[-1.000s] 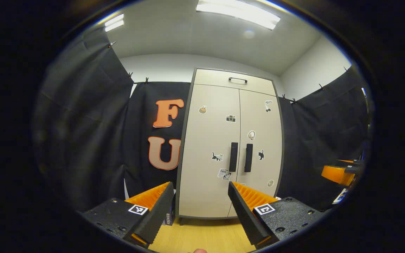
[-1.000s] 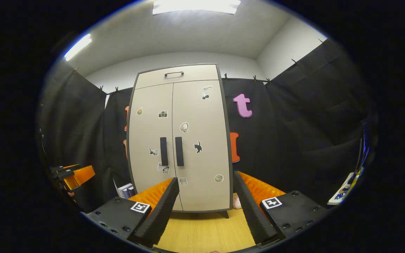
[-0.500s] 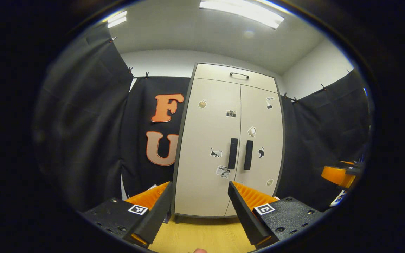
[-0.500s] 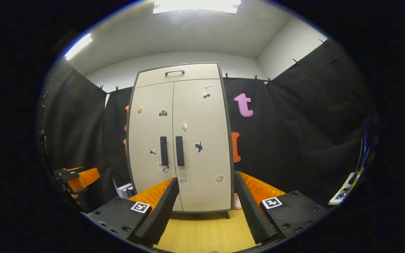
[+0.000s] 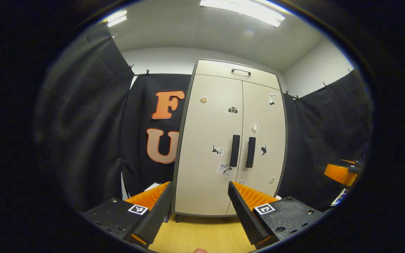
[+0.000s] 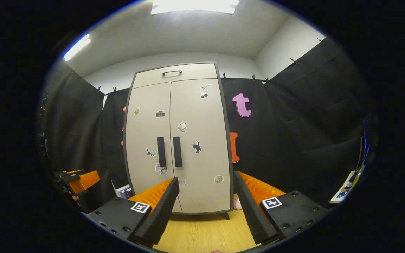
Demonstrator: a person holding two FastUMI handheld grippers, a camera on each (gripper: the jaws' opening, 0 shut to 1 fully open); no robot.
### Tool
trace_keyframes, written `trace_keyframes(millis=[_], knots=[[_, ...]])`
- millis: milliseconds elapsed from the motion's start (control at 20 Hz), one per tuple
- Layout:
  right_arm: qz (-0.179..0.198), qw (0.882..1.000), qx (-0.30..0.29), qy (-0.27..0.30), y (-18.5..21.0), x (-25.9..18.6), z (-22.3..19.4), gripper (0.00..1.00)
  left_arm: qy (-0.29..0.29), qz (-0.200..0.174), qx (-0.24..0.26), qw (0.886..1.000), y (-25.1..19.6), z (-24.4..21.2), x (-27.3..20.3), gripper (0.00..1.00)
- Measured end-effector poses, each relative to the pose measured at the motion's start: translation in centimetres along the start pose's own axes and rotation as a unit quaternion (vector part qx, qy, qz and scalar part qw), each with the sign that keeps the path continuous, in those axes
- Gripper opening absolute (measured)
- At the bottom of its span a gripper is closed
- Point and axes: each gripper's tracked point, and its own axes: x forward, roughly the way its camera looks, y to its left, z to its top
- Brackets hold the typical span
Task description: Open the right door of the double-door shoe cabinet with the right hand, and open the left door with the left hand.
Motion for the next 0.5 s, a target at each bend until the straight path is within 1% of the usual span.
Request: trace_keyframes(millis=[50, 100, 150, 250, 300, 350, 500], knots=[[0.004, 1.0, -0.002, 0.005, 0.2, 0.1, -0.3, 0.92, 0.0, 0.003, 0.0, 1.0, 0.1, 0.0, 0.0, 0.94], [0.006, 1.0, -0.001, 0.009, 0.4, 0.3, -0.5, 1.0, -0.001, 0.005, -0.001, 1.0, 0.1, 0.0, 0.0, 0.92], [0.005, 1.0, 0.0, 0.013, 0.4, 0.6, -0.8, 0.99, -0.002, 0.006, -0.001, 1.0, -0.1, 0.2, 0.0, 0.94], [0.004, 1.0, 0.004, 0.03, 0.0, 1.7, -1.4, 0.99, -0.001, 0.016, 0.002, 1.0, 0.0, 0.3, 0.3, 0.95], [0.008, 0.999, 0.006, 0.036, 0.0, 2.4, -1.5, 0.99, 0.002, 0.022, 0.004, 1.0, 0.0, 0.2, 0.5, 0.97], [0.013, 0.999, 0.009, 0.037, -0.1, 3.3, -1.4, 0.99, 0.004, 0.028, 0.006, 1.0, 0.0, 0.1, 0.6, 0.94], [0.036, 0.999, 0.005, 0.02, 0.4, 7.4, 0.5, 0.99, -0.003, 0.055, 0.002, 0.999, 0.1, 0.2, 0.9, 0.94]])
